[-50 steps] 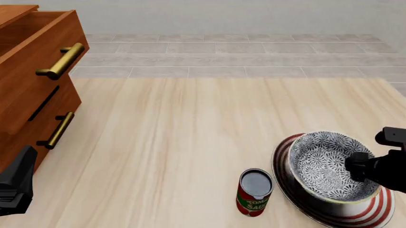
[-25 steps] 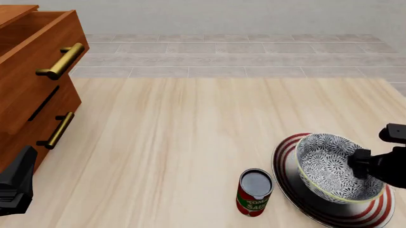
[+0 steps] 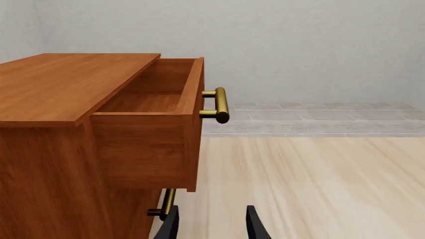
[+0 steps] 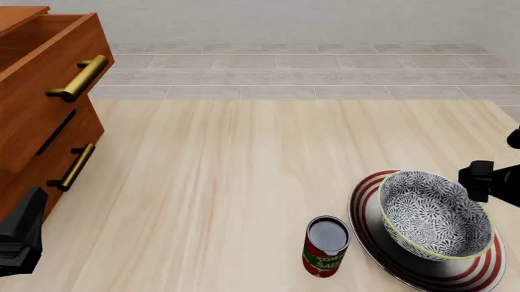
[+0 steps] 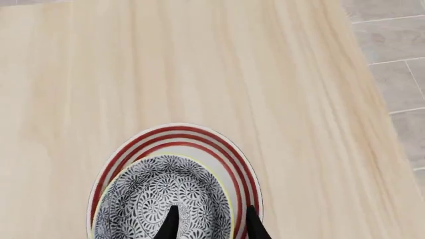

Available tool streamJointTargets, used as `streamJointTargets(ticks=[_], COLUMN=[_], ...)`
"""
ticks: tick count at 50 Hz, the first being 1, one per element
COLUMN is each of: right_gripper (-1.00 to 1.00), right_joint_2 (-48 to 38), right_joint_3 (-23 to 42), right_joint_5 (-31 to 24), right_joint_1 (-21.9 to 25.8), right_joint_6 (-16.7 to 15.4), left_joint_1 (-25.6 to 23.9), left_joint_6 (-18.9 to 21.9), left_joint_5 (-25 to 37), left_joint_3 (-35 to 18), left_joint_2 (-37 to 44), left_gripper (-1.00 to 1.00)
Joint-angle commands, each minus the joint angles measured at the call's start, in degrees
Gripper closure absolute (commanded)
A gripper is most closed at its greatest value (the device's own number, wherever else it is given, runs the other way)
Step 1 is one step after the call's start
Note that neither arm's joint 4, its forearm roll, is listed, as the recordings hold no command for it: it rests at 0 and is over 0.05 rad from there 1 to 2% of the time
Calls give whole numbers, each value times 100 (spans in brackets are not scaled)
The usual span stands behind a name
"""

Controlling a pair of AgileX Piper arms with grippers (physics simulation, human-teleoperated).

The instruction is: Put the bowl on the plate.

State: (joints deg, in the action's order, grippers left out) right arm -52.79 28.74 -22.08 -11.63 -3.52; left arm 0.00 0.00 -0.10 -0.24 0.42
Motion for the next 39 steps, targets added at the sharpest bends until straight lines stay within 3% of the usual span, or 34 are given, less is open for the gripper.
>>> streamJointTargets(ticks=[1,24,39], right_gripper=[-100,-100,-100], right_joint_2=[233,450,-491], right_joint_3=[449,1651,2462], right_joint_5=[-401,-1106,-619], right_joint_1=[139,629,981], right_joint_6=[-30,-185,-228], left_joint_1=[0,0,0], left_joint_6=[0,0,0], left_joint_5=[0,0,0], left_joint_3=[0,0,0], left_joint_2=[0,0,0], left_gripper=[-100,-100,-100])
